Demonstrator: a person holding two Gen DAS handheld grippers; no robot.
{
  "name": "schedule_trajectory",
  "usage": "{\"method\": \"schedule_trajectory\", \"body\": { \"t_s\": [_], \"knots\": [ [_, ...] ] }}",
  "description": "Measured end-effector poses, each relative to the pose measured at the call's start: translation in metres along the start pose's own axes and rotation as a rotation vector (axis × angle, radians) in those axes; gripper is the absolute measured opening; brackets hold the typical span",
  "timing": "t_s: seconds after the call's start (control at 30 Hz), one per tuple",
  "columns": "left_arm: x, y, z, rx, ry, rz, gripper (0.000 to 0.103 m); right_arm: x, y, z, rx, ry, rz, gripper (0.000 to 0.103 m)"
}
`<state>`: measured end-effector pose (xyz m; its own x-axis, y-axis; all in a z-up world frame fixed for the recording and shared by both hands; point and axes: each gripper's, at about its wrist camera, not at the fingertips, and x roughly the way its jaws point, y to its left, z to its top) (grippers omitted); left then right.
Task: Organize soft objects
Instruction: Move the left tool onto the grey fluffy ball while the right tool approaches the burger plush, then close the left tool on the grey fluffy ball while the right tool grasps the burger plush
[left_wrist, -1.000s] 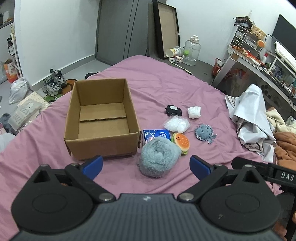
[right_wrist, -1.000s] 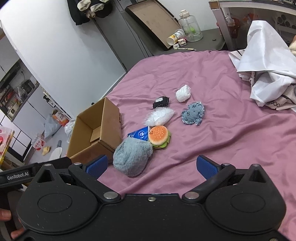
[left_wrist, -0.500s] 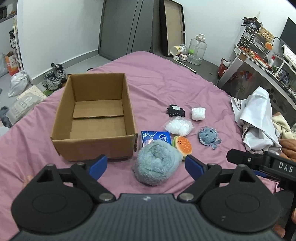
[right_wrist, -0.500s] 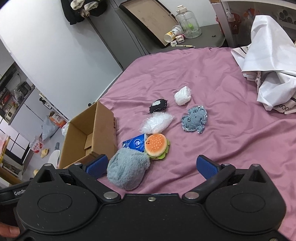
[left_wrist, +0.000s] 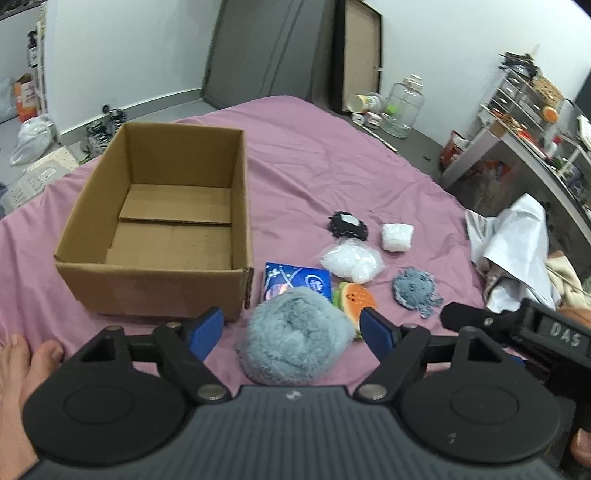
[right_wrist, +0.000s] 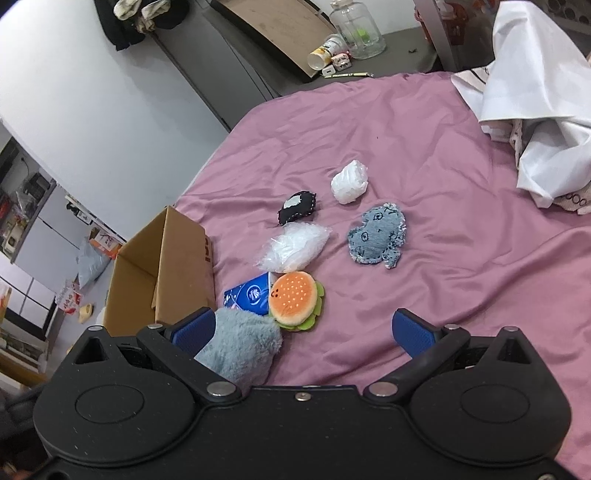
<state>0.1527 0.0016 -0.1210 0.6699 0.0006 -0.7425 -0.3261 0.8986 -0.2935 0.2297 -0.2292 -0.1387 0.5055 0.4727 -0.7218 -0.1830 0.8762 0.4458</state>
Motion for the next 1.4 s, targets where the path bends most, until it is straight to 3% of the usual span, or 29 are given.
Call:
{"method": "schedule_trajectory", "body": {
  "t_s": [0.27,0.43,0.83,1.1,1.4],
  "knots": [
    [0.023,0.007,-0.005,-0.115,0.01,0.016,0.08,0.025,-0.002,0.01,0.016,0.021,0.017,0.099],
    [0.039,0.005,-0.006,-0.087,0.051,0.036,0.08,0.041,0.0,0.014,0.004,0.036,0.0,0.099],
    [0.068,-0.002,-0.01,-0.048,0.111,-0.005,0.08,0.072,-0.005,0.015,0.004,0.07,-0.02,0.099],
    [0.084,-0.004,-0.015,-0.043,0.127,-0.016,0.08,0.096,-0.004,0.01,0.001,0.124,-0.019,0.089],
    [0.077,0.002,-0.017,-0.046,0.118,-0.041,0.068,0.11,0.003,0.008,-0.024,0.143,-0.025,0.086]
  ]
}}
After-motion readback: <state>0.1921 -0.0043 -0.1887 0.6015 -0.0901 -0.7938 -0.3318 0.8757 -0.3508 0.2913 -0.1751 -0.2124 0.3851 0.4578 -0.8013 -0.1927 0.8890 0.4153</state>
